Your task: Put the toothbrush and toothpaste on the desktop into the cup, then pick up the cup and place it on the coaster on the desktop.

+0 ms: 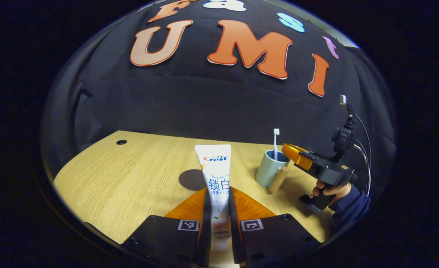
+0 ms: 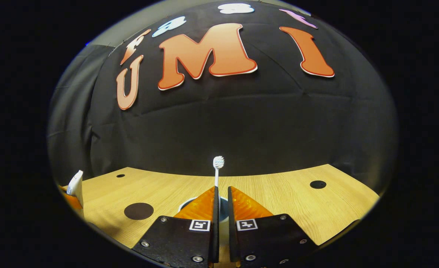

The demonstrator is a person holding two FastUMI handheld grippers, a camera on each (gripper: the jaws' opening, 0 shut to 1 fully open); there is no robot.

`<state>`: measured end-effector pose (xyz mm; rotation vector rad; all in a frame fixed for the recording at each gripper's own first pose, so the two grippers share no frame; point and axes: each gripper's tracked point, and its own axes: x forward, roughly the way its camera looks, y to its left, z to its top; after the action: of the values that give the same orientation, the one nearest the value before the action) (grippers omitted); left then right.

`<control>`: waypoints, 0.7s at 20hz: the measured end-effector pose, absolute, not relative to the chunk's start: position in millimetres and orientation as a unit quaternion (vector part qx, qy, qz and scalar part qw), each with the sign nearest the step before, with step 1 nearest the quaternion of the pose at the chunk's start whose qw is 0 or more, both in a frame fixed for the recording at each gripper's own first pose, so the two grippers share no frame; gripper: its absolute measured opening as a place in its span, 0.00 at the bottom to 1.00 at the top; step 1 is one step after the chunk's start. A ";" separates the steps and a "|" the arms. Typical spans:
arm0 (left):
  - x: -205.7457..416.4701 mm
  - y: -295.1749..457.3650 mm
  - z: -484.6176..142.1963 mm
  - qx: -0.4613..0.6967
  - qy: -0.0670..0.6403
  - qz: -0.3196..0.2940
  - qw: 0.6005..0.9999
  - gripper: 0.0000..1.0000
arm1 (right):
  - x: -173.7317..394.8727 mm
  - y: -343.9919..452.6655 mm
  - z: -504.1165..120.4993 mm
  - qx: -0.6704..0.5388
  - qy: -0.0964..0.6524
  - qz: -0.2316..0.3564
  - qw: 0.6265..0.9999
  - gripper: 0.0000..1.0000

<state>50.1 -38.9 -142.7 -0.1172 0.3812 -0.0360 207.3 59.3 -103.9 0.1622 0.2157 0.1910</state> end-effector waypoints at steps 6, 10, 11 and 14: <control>126.5 -66.1 -121.9 -0.095 0.130 -0.053 0.985 0.27 | 168.7 40.6 -96.0 0.096 0.129 0.106 0.981 0.24; 177.7 -99.9 -128.7 -0.097 0.109 -0.061 0.987 0.27 | 141.9 27.3 -81.6 0.095 0.123 0.103 0.982 0.27; 186.7 -108.6 -126.0 -0.098 0.101 -0.065 0.988 0.25 | 135.4 23.3 -78.8 0.092 0.122 0.102 0.983 0.27; 192.5 -132.7 -110.1 -0.120 0.073 -0.079 0.987 0.25 | 119.3 20.5 -67.7 0.093 0.119 0.102 0.983 0.36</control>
<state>192.5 -132.7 -110.1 -0.2417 0.1460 -0.1582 119.3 20.5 -67.7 0.1874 0.2397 0.2051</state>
